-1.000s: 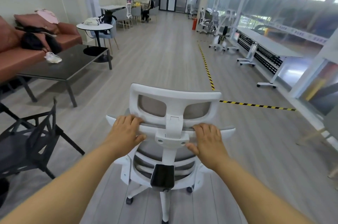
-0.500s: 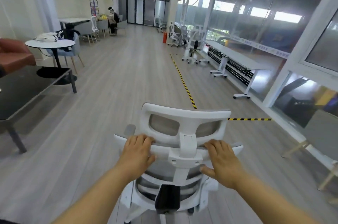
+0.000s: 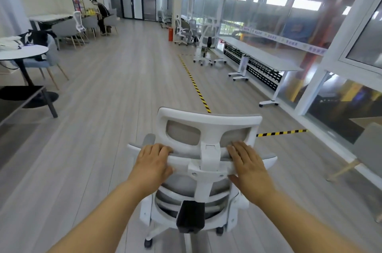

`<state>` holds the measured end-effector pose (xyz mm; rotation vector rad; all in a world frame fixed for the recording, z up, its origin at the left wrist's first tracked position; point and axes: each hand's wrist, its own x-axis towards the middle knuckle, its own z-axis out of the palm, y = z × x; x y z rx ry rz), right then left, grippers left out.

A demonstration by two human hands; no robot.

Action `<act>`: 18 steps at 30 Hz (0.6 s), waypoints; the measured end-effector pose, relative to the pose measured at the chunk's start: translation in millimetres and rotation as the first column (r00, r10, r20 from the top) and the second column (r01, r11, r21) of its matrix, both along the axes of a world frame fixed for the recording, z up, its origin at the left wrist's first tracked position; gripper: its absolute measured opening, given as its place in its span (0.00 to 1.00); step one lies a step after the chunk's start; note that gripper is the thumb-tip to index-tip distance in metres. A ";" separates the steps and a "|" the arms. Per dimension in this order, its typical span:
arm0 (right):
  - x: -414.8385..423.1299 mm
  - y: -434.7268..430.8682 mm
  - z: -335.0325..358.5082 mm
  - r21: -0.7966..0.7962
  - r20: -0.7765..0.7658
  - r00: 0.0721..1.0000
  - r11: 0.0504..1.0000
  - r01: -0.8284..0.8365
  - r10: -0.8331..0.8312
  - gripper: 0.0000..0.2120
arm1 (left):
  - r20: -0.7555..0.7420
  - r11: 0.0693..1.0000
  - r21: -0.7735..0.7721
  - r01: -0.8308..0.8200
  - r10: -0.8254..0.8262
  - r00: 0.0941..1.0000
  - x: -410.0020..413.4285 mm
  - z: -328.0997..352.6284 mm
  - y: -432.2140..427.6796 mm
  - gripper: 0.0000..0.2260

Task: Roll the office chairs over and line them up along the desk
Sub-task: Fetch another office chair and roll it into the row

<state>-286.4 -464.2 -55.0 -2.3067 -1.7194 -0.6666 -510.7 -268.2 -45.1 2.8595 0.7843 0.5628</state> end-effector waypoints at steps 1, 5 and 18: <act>15.7 15.1 -2.1 0.004 -0.014 1.000 1.000 0.007 -0.007 0.44 | 0.004 1.000 0.014 0.002 -0.002 1.000 16.1 -1.1 14.7 0.18; 92.8 87.4 -1.8 -0.002 -0.071 0.997 1.000 0.013 -0.013 0.45 | 0.000 0.999 0.030 -0.016 0.016 1.000 93.4 1.3 78.9 0.20; 306.8 290.0 -2.1 0.077 -0.162 0.987 0.997 0.010 0.002 0.43 | -0.113 0.996 0.003 -0.084 0.083 0.990 309.4 11.3 269.0 0.25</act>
